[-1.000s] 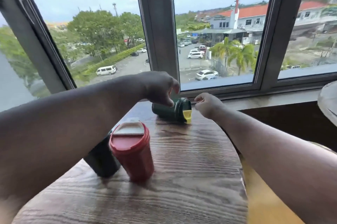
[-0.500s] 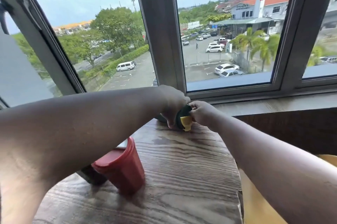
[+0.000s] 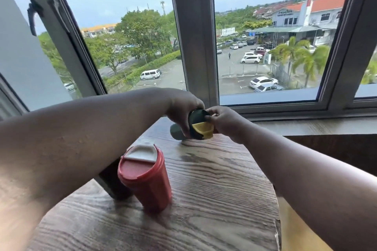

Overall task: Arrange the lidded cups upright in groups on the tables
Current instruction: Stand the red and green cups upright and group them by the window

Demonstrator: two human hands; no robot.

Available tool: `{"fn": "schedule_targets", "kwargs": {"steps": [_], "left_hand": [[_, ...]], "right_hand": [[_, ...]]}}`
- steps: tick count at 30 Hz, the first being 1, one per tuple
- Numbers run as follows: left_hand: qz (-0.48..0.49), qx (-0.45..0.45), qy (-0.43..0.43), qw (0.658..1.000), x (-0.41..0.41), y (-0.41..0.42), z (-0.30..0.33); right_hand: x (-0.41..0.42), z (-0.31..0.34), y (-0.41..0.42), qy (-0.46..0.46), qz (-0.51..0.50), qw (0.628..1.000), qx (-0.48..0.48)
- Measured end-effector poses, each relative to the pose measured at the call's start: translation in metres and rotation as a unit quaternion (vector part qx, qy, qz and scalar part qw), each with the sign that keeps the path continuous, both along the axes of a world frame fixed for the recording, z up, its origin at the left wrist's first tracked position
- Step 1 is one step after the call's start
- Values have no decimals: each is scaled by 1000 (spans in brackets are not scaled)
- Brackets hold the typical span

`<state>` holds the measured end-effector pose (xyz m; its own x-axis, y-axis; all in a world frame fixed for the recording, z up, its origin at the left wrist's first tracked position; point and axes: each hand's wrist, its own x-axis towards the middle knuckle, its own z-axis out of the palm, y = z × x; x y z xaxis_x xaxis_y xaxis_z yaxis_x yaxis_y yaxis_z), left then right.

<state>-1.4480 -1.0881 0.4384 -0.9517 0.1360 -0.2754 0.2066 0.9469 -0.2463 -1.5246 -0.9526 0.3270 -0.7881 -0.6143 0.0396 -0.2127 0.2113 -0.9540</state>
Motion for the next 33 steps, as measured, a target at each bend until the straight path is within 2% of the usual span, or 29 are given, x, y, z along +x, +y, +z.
{"fn": "schedule_targets", "kwargs": {"steps": [4,10,22,33], "left_hand": [[71,121,-15,990,21,-38,14],[124,203,-23,971,52,-92,9],[102,258,15,961,73,-145,-17],[64,283,28,956,74,-155,-26]], "right_hand": [[14,22,-23,5,20,1000,8],[40,42,-67,35,19,997,67],[83,64,-113,102,-26,977,183],[99,64,-122,108,-94,968,207]]}}
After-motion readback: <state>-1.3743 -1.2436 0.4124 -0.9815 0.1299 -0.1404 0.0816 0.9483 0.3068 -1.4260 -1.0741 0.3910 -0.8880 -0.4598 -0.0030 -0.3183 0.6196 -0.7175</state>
